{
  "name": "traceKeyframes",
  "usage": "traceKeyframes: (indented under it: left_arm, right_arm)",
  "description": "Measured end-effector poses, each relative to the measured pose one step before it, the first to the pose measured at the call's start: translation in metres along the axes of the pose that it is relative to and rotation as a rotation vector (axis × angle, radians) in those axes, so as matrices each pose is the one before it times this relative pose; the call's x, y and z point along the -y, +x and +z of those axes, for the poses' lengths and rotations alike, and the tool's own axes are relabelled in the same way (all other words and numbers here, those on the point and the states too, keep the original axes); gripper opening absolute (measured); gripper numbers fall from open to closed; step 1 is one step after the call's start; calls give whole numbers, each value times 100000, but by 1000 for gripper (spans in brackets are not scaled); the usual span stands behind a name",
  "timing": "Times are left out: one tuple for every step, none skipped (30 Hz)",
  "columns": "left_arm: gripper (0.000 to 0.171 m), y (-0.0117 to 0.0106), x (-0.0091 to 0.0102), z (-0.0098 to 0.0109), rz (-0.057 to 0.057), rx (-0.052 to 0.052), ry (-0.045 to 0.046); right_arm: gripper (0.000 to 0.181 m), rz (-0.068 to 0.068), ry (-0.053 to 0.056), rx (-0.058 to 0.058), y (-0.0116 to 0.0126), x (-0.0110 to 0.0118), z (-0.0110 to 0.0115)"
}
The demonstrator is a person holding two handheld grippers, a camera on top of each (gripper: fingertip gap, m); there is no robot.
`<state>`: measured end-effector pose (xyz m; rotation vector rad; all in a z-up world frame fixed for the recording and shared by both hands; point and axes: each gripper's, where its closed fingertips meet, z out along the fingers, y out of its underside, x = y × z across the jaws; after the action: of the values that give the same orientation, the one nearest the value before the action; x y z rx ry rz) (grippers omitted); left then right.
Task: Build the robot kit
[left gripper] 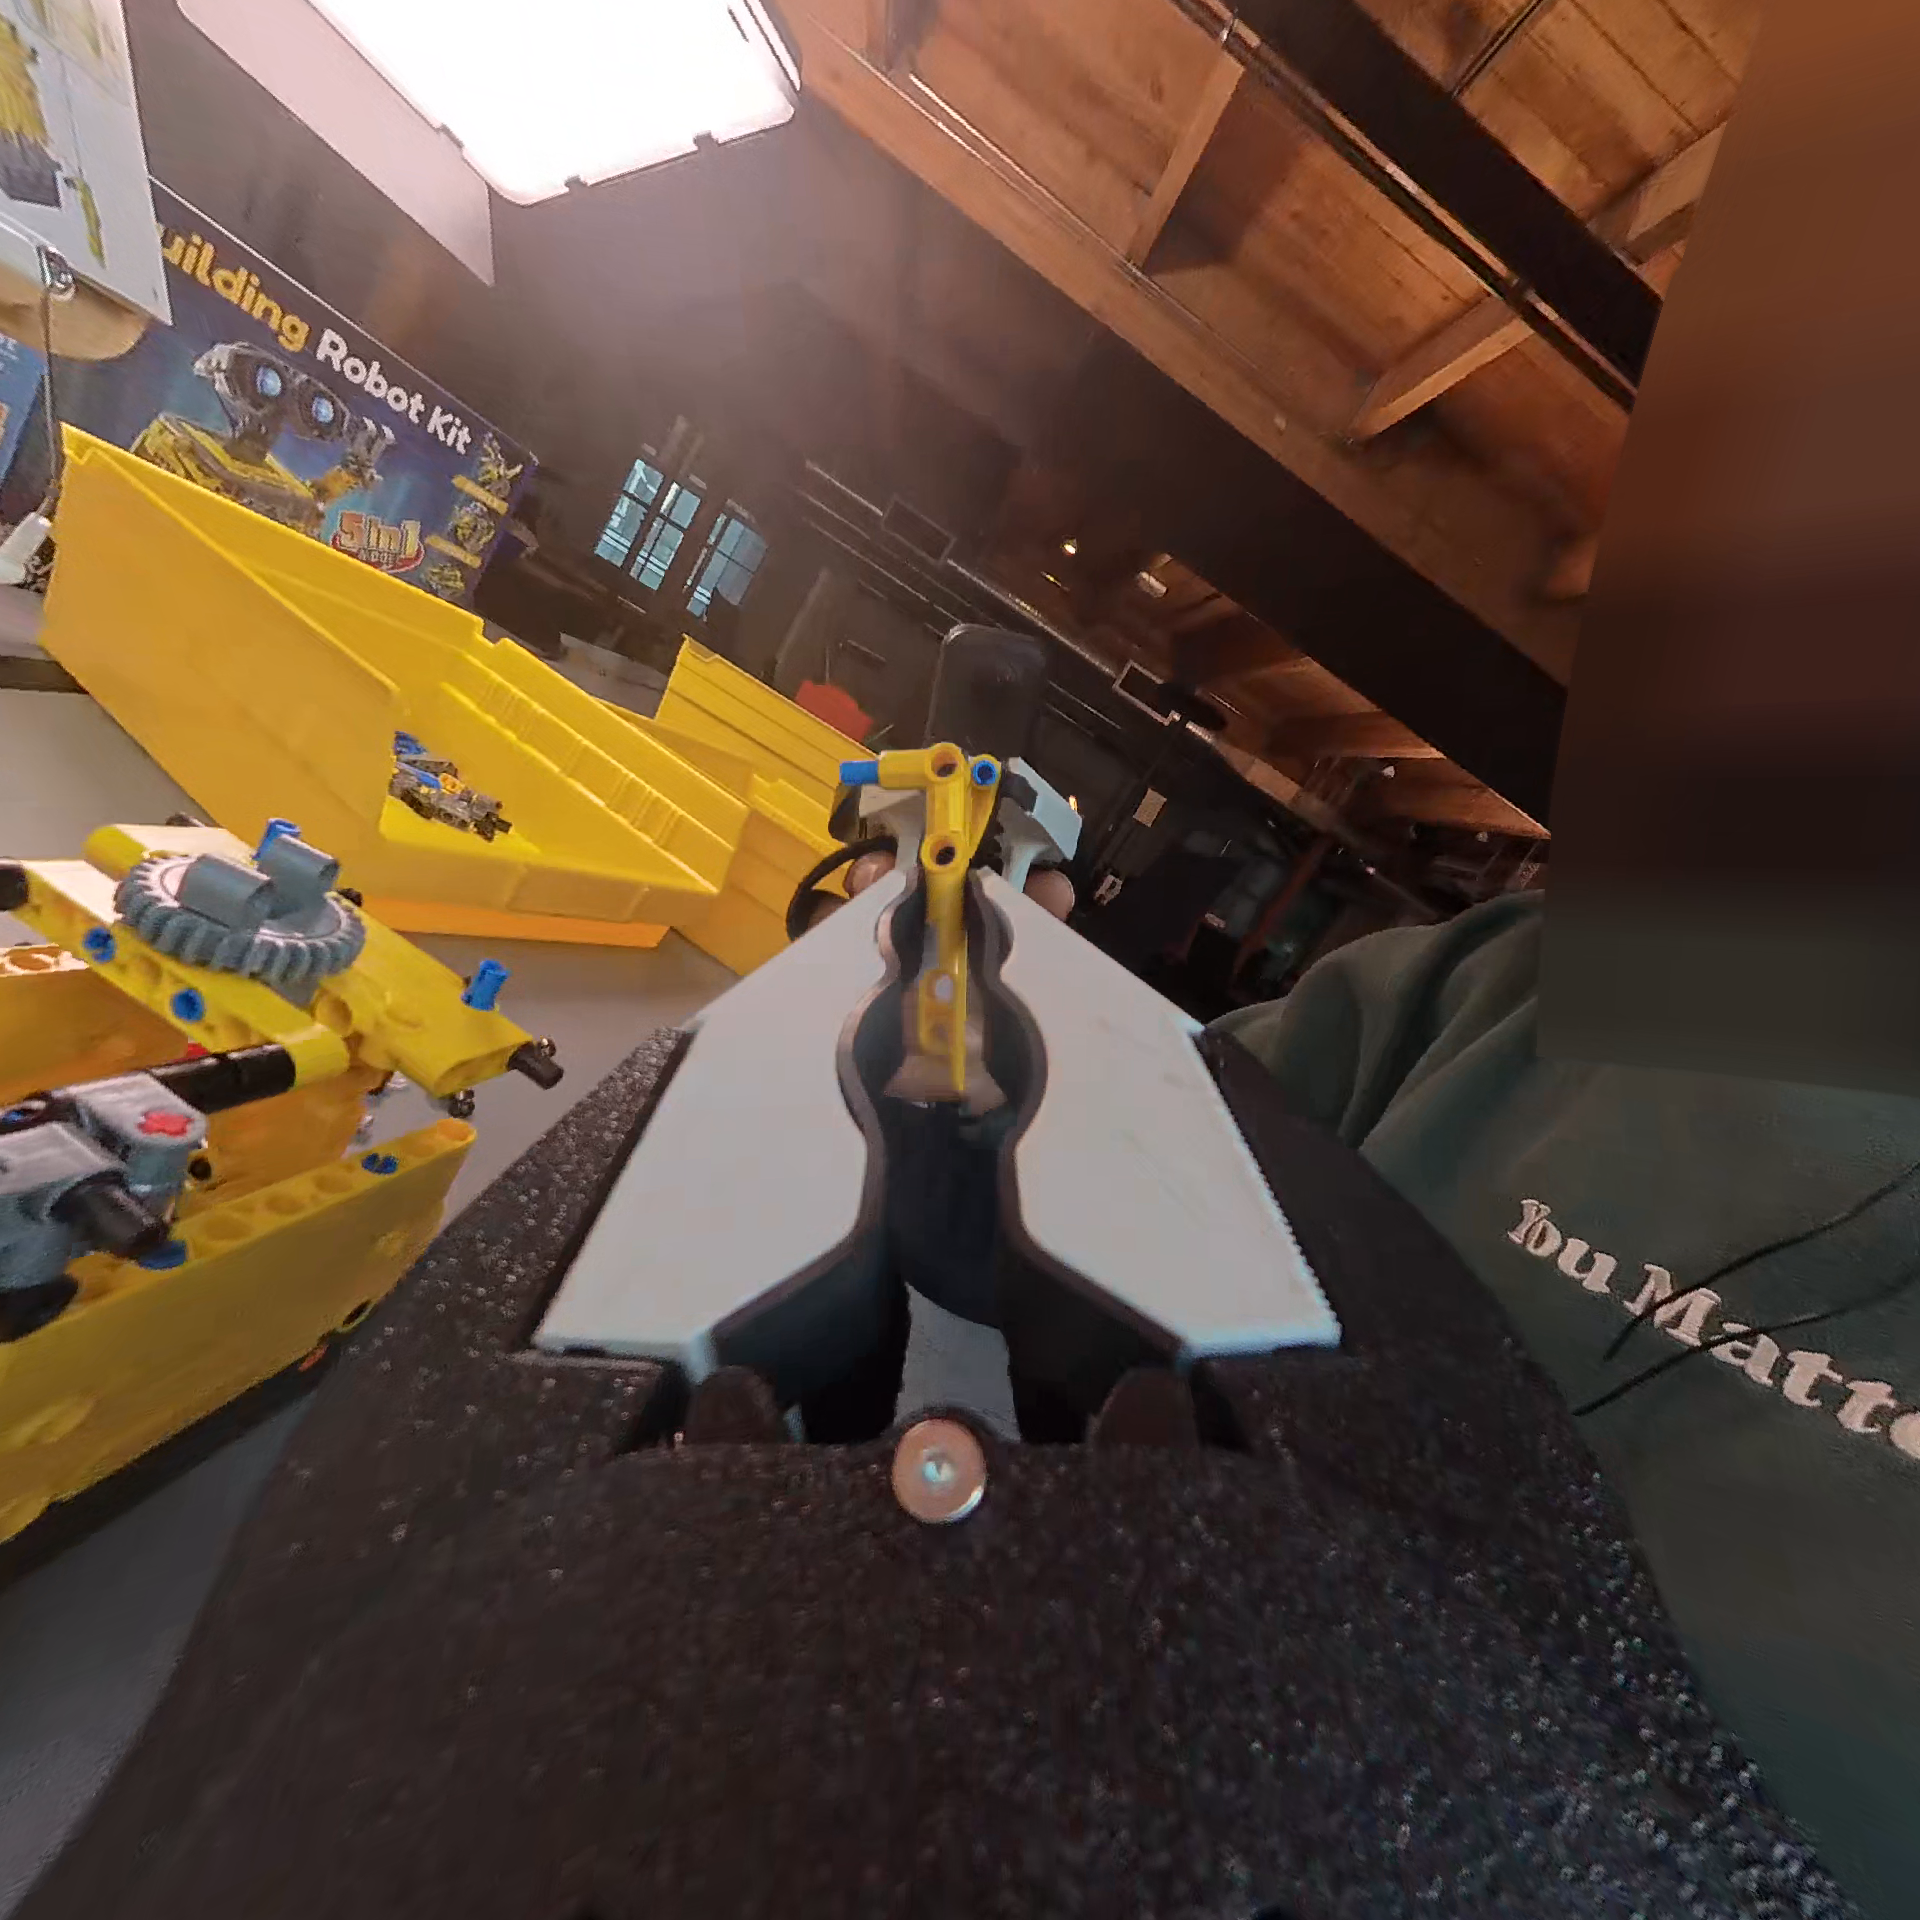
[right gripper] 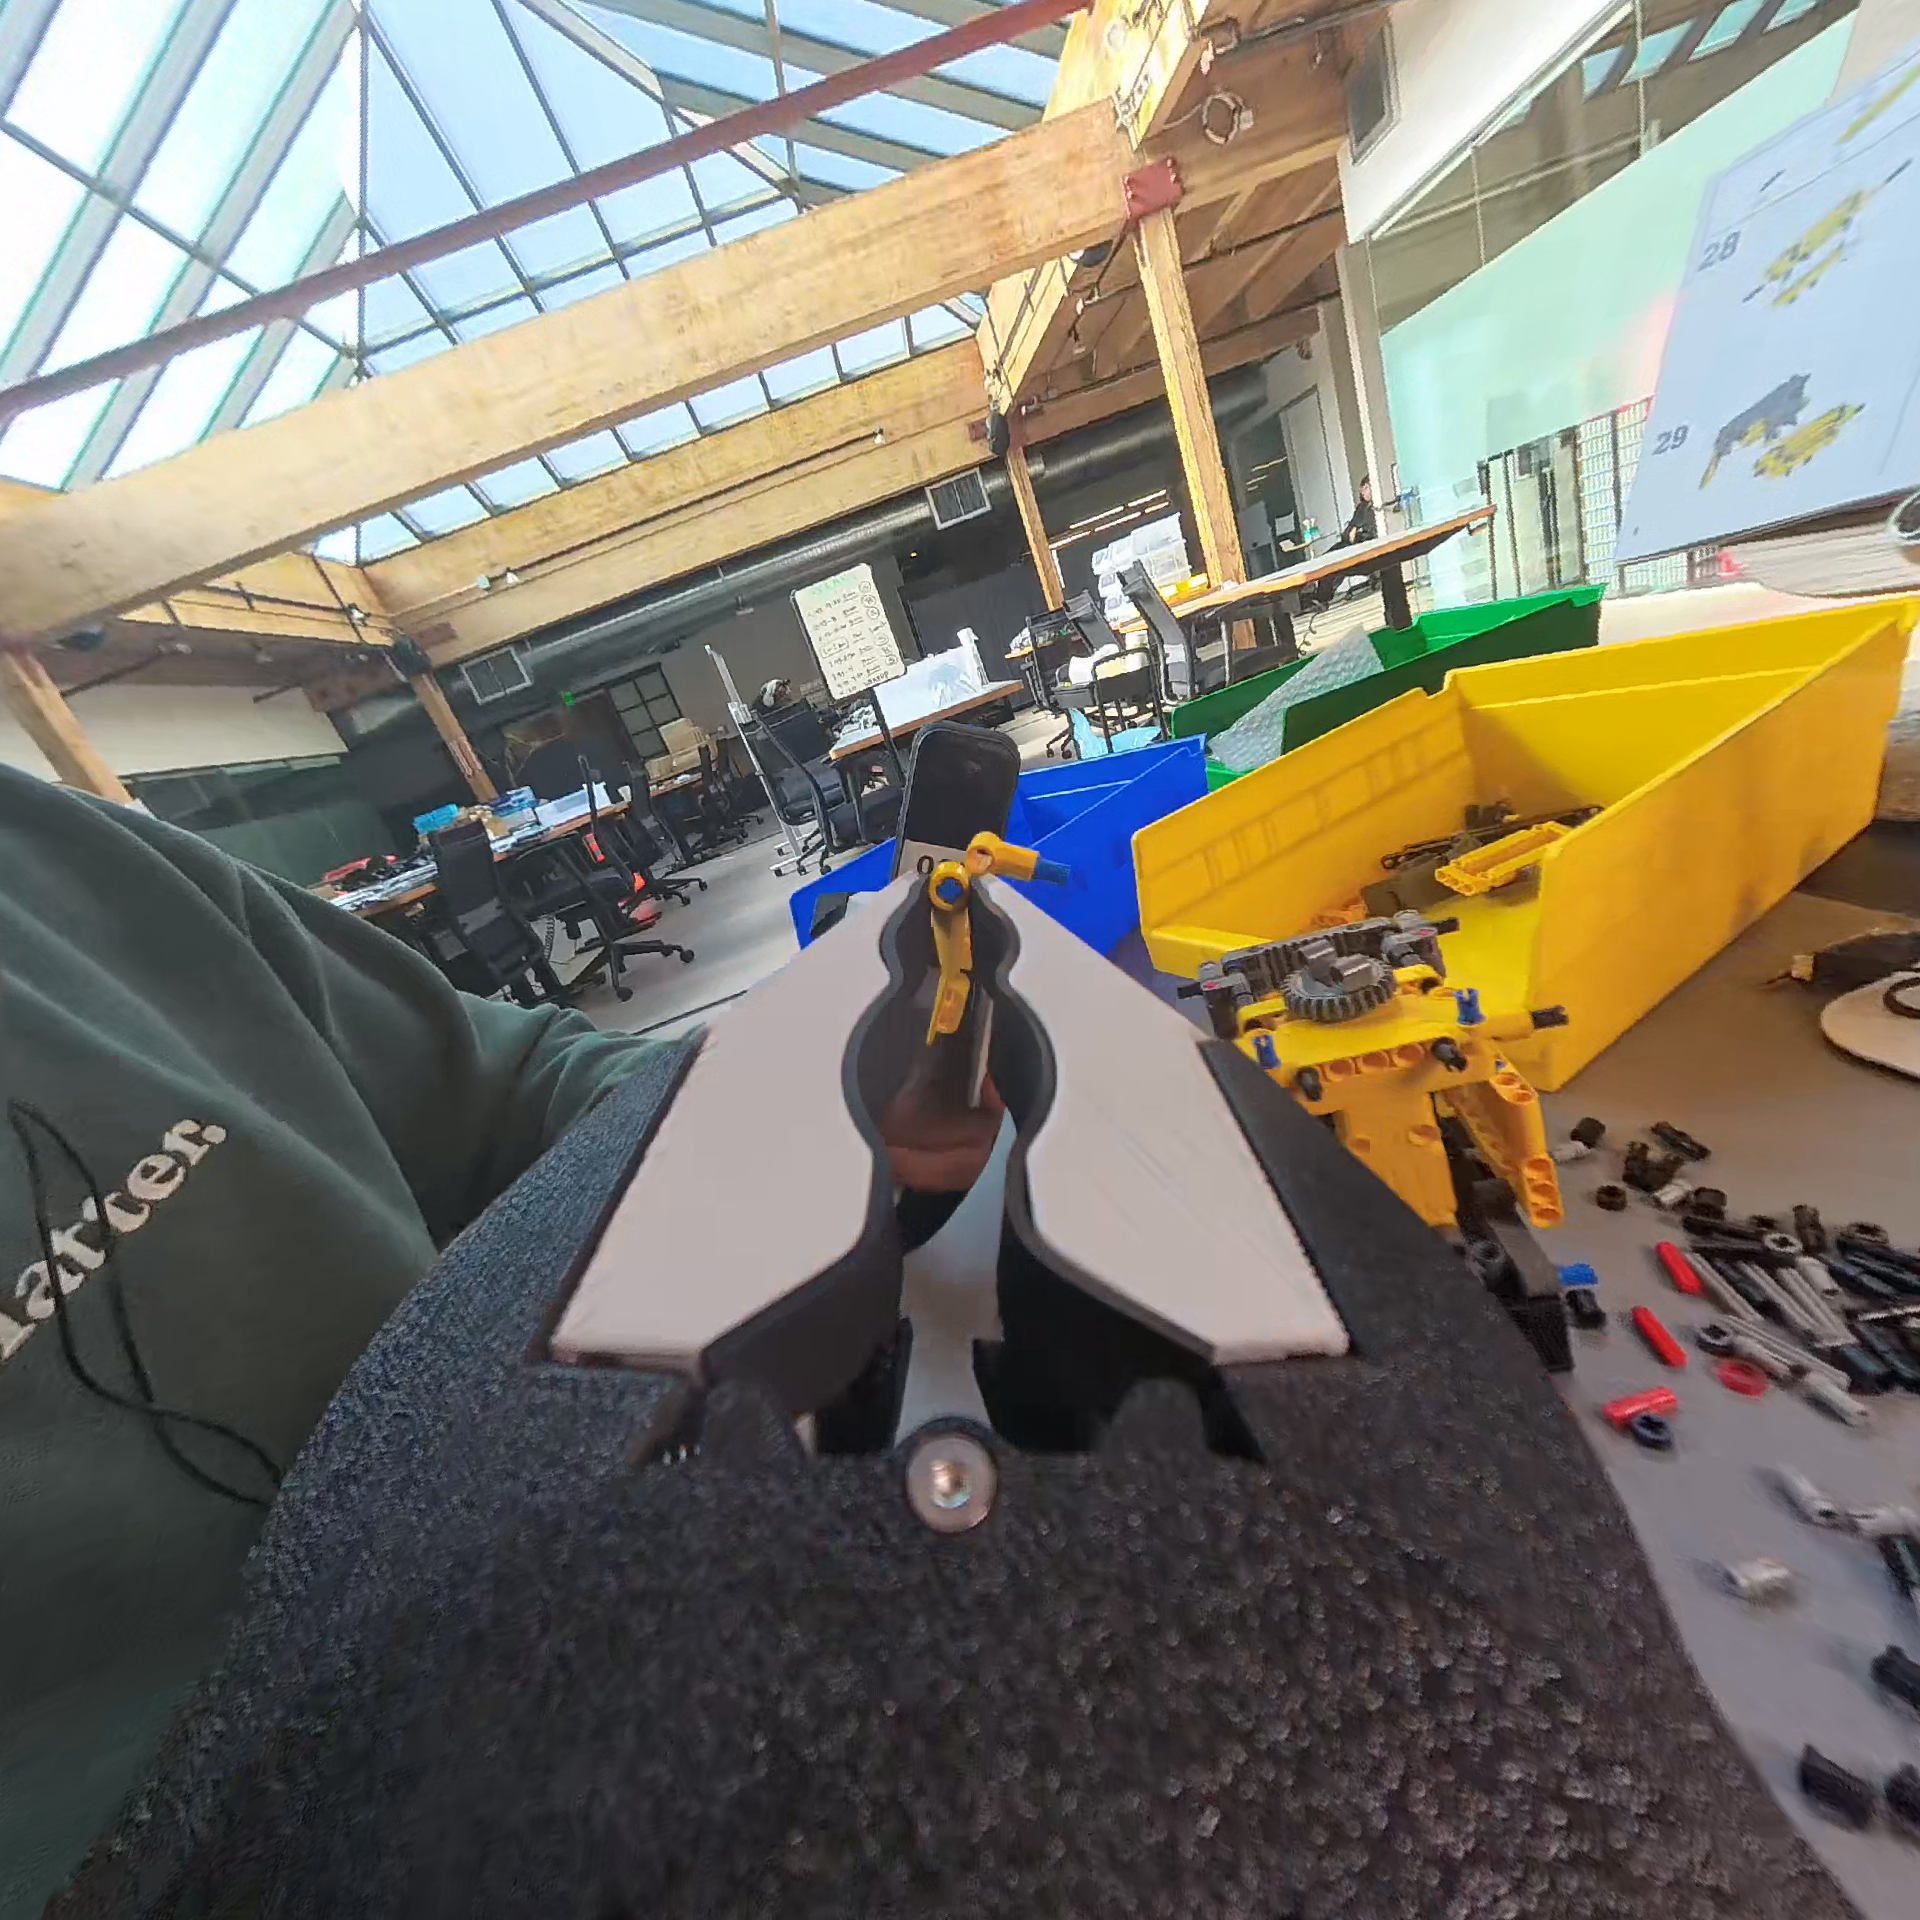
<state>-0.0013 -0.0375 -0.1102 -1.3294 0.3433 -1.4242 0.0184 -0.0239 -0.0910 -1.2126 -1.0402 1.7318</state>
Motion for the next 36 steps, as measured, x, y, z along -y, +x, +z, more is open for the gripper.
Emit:
traceKeyframes:
  left_arm:
    - [6,147,5,258,1168,-175,848]
    - [6,77,-34,231,1087,270,418]
    - [6,88,-39,197,1036,149,186]
    - [6,89,-23,157,717,61,125]
    - [6,8,-81,124,701,454,-404]
    - [6,-66,-162,89,948,910,-884]
    - [6,74,-110,65,574,-127,-462]
    - [6,102,26,26,-244,-425,375]
    - [6,39,59,-1,58,102,400]
    - [6,-61,-108,35,358,668,-873]
    - [6,-69,-48,7,472,850,-277]
    - [6,-60,15,-46,-192,614,178]
    - [6,-5,-36,-22,-547,-106,-176]
    - [6,-37,-28,-19,-70,349,-42]
    - [6,-89,-26,-13,716,943,-10]
    - [6,-117,-63,-9,922,1025,-234]
    - [6,-127,-56,-17,269,721,-112]
    - [6,-108,-75,-38,-398,241,-90]
    - [6,-93,-90,-36,-653,117,-318]
    - [6,-114,-99,-25,-253,442,-461]
    - [6,-60,-78,-8,386,305,-458]
    - [6,-2,-45,23,361,126,-458]
    - [6,-28,-56,28,7,67,-502]
    - [6,-29,-51,-3,-108,89,-479]
    - [6,-54,-66,-5,37,303,-451]
    - [6,-73,-61,-10,345,606,-419]
    - [6,-54,-57,-17,405,591,-405]
    - [6,-29,-46,-2,-19,277,-409]
    - [6,-22,-39,-6,-182,225,-411]
    - [6,-34,-51,-2,-217,152,-426]
    - [6,-28,-39,-16,-294,92,-399]
    - [6,-15,-44,-36,-201,32,-280]
    - [6,-29,-51,-22,-287,88,-346]
    - [6,-42,-51,-38,-429,118,-513]
    - [6,-21,-65,-42,-350,71,-534]
    - [6,-11,-52,-41,-226,25,-480]
  right_arm:
    - [5,1959,461,606,-211,-143,198]
    - [5,2145,360,572,-139,-149,139]
    - [5,1895,-427,169,-10,-264,99]
    - [5,513,-507,-387,86,-241,49]
    - [5,-84,-614,-95,63,-208,34]
    - [5,859,-891,689,-27,-188,70]
    - [5,678,-417,-250,102,-114,47]
    - [5,-277,-442,-714,155,-134,14]
    - [6,33,-647,90,40,-162,37]
    - [5,787,-353,667,-67,-106,51]
    - [5,98,-1034,-473,76,-214,83]
    - [6,-744,110,-709,83,-28,13]
    - [6,154,-118,96,-20,-24,42]
    - [6,402,192,-133,32,-2,31]
    - [5,372,110,-285,79,-37,28]
    - [5,428,-93,-367,107,-57,19]
    - [5,38,-196,-656,125,-61,15]
    - [5,-406,-439,-649,101,-76,4]
    - [5,-689,-650,-576,102,-110,-9]
    - [5,-520,-696,-550,107,-116,-18]
    - [6,52,-399,142,50,-67,-26]
    - [6,576,-119,566,6,-32,-40]
    - [5,785,-102,457,30,-30,-35]
    - [5,626,-206,253,38,-39,-24]
    - [5,362,-212,9,51,-71,-16]
    - [5,318,-181,-180,60,-66,-8]
    - [5,438,-212,-73,69,-66,-8]
    - [5,458,-170,118,21,-46,-10]
    - [5,289,-224,20,30,-40,-9]
    - [5,59,-358,-76,37,-37,-12]
    - [5,-112,-395,-66,25,-56,1]
    - [5,-38,-276,80,14,-44,16]
    - [5,154,-286,42,26,-58,20]
    - [6,34,-314,-29,38,-75,10]
    - [6,107,-313,16,31,-75,29]
    - [6,149,-236,93,0,-60,19]
